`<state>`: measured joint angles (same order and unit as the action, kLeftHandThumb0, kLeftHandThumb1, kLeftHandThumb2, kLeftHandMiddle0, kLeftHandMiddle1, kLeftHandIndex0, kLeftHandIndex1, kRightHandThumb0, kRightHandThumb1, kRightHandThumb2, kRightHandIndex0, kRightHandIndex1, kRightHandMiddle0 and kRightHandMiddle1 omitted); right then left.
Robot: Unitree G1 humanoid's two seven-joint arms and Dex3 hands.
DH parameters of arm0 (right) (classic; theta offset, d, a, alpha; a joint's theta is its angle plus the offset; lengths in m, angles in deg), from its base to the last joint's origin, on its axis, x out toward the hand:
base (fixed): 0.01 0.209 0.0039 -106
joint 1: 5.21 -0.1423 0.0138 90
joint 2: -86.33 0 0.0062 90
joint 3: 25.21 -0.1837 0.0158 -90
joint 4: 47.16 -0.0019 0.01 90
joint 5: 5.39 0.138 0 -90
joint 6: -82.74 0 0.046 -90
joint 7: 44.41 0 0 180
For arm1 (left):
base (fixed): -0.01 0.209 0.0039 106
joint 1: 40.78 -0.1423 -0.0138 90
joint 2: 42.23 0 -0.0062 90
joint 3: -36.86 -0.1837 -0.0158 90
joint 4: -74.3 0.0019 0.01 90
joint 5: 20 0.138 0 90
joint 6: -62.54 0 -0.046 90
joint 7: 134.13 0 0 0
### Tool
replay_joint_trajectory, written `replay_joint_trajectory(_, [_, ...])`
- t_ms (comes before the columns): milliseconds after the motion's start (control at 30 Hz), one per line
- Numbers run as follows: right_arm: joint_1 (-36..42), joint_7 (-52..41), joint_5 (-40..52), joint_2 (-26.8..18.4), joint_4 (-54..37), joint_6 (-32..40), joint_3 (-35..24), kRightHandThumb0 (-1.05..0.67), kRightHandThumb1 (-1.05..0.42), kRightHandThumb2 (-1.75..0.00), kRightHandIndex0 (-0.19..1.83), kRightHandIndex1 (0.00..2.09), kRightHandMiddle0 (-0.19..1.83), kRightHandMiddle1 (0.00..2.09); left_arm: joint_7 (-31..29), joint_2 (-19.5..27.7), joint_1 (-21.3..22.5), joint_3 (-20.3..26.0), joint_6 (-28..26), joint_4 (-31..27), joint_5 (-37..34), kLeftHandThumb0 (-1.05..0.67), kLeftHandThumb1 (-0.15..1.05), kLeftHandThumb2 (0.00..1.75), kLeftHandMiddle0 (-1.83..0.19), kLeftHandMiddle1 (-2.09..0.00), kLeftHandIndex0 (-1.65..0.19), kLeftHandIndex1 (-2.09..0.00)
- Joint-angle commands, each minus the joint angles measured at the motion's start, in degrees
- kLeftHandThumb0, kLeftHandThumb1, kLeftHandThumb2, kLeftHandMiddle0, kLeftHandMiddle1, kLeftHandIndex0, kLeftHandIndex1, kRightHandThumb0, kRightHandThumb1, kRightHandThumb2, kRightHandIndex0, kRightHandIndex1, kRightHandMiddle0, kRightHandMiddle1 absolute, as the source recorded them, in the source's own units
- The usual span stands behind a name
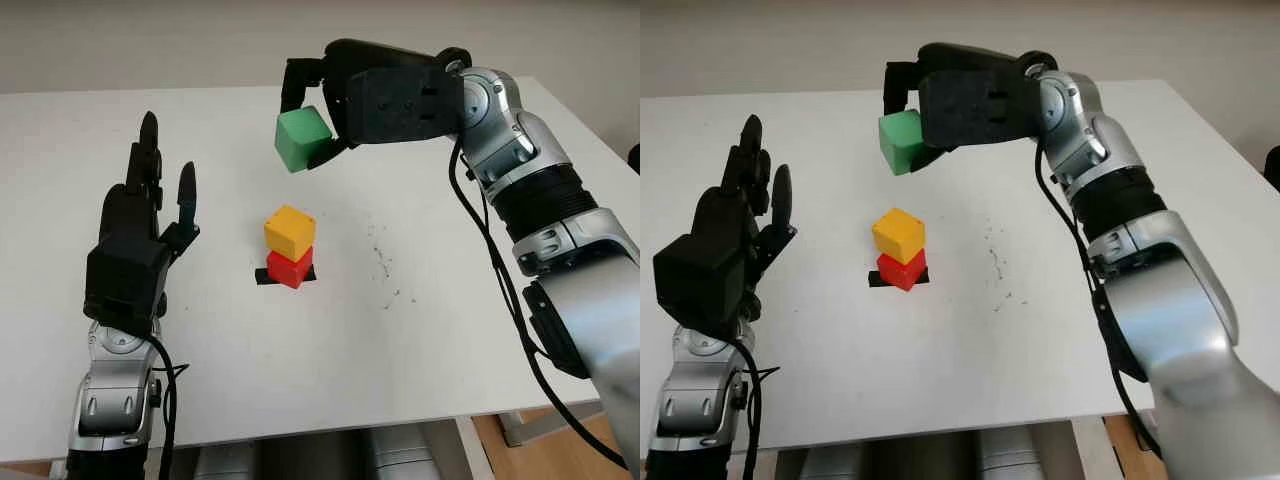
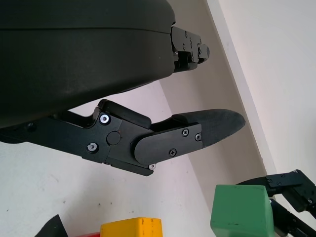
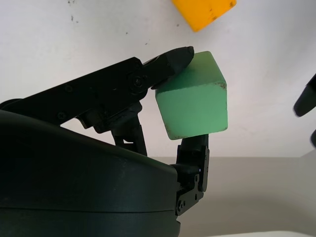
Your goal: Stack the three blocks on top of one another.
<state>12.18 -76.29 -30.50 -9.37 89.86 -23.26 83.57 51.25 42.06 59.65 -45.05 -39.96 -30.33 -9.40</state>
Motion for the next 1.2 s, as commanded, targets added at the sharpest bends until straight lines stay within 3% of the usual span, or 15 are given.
replay_joint_trajectory(0, [-2.5, -2.0, 1.7, 1.0, 0.7, -0.4, -0.5, -0.44, -1.02, -0.05, 0.59, 1.75, 0.37, 1.65, 0.1, 0.1, 0.0, 0.3, -0.2, -1.5, 0.1, -0.72, 1.05, 0.68, -0.02, -0.05, -0.01, -0.05])
replay_joint_trajectory(233, [-1.5, -7.0, 4.0, 1.5, -0.5, 0.8, -0.5, -0.40, -1.00, -0.05, 0.60, 1.79, 0.39, 1.75, -0.1, 0.3, -0.2, 0.4, 0.0, -1.6, -0.2, -0.71, 1.05, 0.67, -0.03, -0.05, -0.01, -0.05])
replay_joint_trajectory(467, [-0.2, -9.9, 2.8, 1.2, -3.6, 2.6, 1.2, -0.40, -0.99, -0.05, 0.59, 1.74, 0.40, 1.65, 0.0, 0.1, -0.3, 0.2, -0.4, -1.9, 0.3, -0.71, 1.05, 0.67, -0.03, -0.06, -0.02, -0.06])
replay_joint_trajectory(767, [1.0, -12.4, 3.4, 1.2, -5.8, 3.8, 1.7, -0.40, -1.00, -0.05, 0.57, 1.84, 0.40, 1.86, 0.1, -0.1, -0.6, 0.2, -0.2, -1.8, -0.1, -0.70, 1.05, 0.66, -0.04, -0.06, -0.03, -0.06])
replay_joint_trajectory(1167, [2.2, -11.5, 1.9, 1.3, -4.8, 2.9, 3.4, -0.41, -1.00, -0.06, 0.50, 1.77, 0.38, 1.69, 0.1, -0.1, -0.9, 0.2, 0.4, -1.9, 0.1, -0.69, 1.05, 0.67, -0.06, -0.06, -0.05, -0.07])
